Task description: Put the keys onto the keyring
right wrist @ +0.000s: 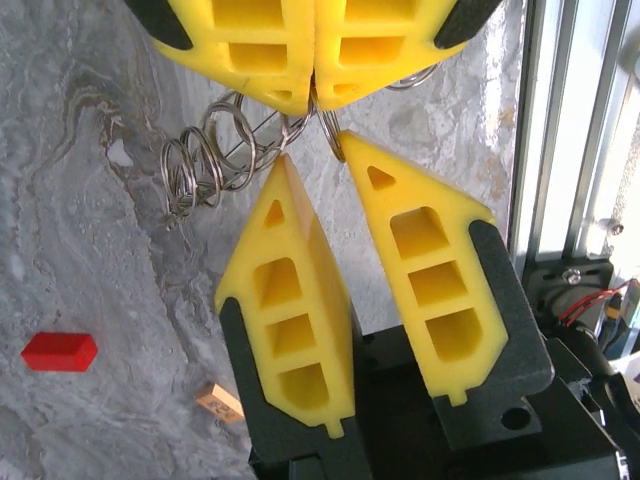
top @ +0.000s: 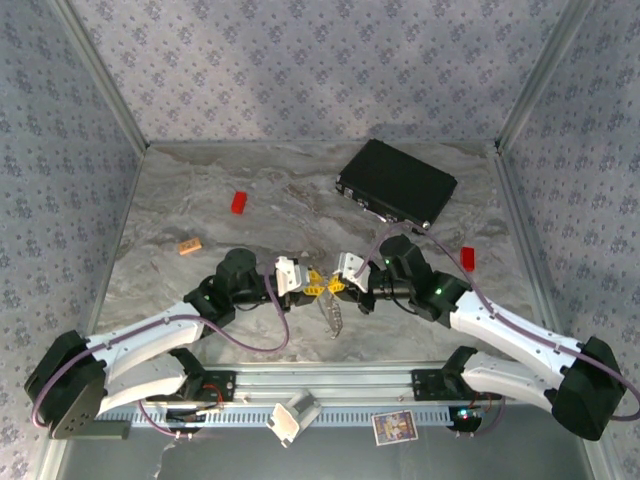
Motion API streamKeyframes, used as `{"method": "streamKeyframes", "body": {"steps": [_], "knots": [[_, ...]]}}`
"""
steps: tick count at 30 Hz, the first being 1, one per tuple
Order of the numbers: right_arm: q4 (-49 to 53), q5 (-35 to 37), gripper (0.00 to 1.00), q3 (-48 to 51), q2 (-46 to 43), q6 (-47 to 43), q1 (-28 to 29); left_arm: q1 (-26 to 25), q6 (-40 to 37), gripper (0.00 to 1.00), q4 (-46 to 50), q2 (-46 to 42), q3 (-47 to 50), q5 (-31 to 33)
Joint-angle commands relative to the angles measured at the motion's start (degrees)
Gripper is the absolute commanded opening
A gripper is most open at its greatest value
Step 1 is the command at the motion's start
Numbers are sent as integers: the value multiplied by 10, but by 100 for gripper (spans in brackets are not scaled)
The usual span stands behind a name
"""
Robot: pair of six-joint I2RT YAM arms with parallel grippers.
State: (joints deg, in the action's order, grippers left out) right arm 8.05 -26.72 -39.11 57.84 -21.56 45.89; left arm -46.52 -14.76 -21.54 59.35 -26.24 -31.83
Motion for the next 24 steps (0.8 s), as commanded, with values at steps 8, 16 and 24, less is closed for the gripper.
{"method": "streamKeyframes", "body": {"steps": [8,16,24], "knots": [[119,47,0,-90,40,-64,27,-10,-26,21,67,20,-43,9],[135,75,0,-112,63,-78,56,-12,-13,13,64,19,-49,-9],[22,-62,31,-31,-2,22,-29,-12,22,0,-18,2,-11,-14]]}}
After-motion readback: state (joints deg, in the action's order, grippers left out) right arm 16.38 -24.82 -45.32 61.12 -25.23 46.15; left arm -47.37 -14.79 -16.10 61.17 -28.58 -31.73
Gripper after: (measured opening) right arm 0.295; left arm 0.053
